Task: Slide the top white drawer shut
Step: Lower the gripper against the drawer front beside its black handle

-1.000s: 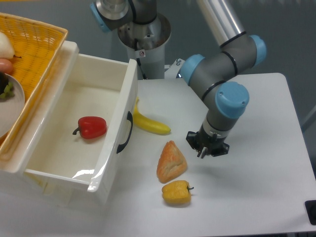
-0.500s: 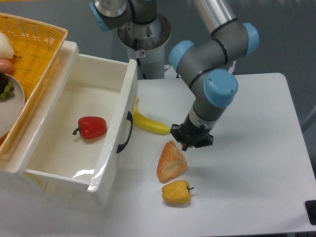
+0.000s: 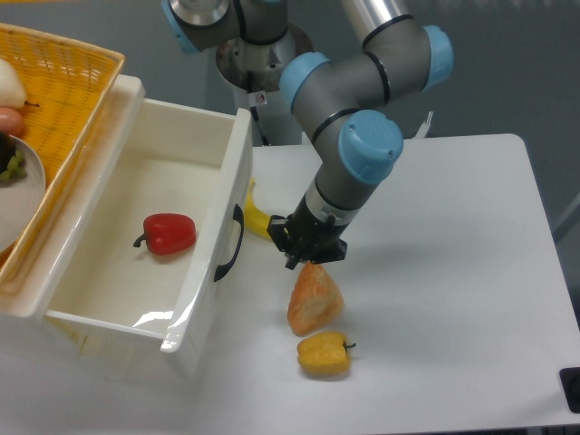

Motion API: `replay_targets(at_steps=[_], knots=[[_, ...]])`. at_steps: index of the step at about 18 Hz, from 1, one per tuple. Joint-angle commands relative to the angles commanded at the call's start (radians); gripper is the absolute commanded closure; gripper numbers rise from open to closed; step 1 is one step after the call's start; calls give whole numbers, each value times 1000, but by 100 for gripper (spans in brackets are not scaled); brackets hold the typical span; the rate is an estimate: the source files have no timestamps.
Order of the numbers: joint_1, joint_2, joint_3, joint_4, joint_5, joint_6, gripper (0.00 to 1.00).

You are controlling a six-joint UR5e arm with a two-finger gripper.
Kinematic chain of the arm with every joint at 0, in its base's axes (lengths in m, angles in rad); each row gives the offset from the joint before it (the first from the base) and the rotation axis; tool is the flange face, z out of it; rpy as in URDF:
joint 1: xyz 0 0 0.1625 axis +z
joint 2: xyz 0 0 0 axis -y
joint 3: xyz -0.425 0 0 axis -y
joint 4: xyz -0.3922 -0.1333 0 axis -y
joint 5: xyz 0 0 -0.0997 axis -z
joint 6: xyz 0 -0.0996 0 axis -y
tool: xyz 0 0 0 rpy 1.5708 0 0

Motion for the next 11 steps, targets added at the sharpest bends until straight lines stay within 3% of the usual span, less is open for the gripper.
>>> replay_targets(at_steps=[5, 11], knots=[[-20, 2, 2, -35, -18, 2, 100], [-9, 20, 8, -123, -71, 2, 100]])
